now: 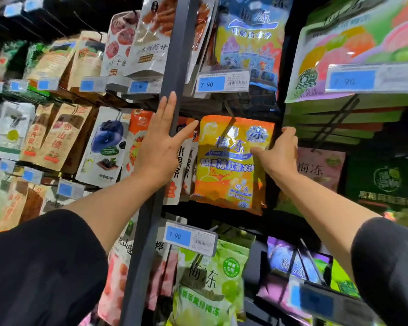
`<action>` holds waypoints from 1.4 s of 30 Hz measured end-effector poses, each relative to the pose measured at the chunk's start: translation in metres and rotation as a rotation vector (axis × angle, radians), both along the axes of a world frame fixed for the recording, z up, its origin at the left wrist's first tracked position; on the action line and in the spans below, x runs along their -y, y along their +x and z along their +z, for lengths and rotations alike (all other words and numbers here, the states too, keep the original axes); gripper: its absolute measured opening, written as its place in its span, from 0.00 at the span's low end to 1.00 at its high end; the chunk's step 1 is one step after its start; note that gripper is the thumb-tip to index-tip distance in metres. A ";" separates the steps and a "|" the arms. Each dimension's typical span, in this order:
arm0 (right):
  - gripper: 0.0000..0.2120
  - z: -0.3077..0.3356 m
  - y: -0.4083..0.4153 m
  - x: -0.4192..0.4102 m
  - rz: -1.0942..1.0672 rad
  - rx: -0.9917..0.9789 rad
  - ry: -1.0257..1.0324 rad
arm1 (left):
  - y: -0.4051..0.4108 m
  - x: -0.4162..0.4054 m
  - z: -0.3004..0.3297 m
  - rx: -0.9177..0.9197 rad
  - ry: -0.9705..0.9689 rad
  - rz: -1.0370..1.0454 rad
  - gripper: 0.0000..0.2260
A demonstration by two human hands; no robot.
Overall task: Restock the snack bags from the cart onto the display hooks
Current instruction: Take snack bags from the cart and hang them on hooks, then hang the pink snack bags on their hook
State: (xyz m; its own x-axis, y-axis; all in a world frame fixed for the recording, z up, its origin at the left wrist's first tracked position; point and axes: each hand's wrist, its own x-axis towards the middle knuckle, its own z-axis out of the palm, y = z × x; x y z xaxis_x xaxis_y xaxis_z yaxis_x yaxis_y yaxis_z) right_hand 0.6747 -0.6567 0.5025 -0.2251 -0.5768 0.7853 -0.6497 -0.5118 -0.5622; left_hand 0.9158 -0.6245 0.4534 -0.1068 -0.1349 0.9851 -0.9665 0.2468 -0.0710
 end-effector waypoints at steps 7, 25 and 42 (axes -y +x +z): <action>0.36 -0.041 -0.049 -0.083 0.003 -0.132 0.087 | -0.073 -0.064 -0.085 -0.178 0.318 -0.253 0.29; 0.15 -0.331 -0.499 -0.567 -0.813 0.008 0.430 | -0.612 -0.439 -0.289 0.134 1.039 -1.331 0.12; 0.19 -0.501 -0.642 -0.886 -1.399 0.556 0.890 | -0.845 -0.622 -0.466 0.711 1.567 -1.446 0.25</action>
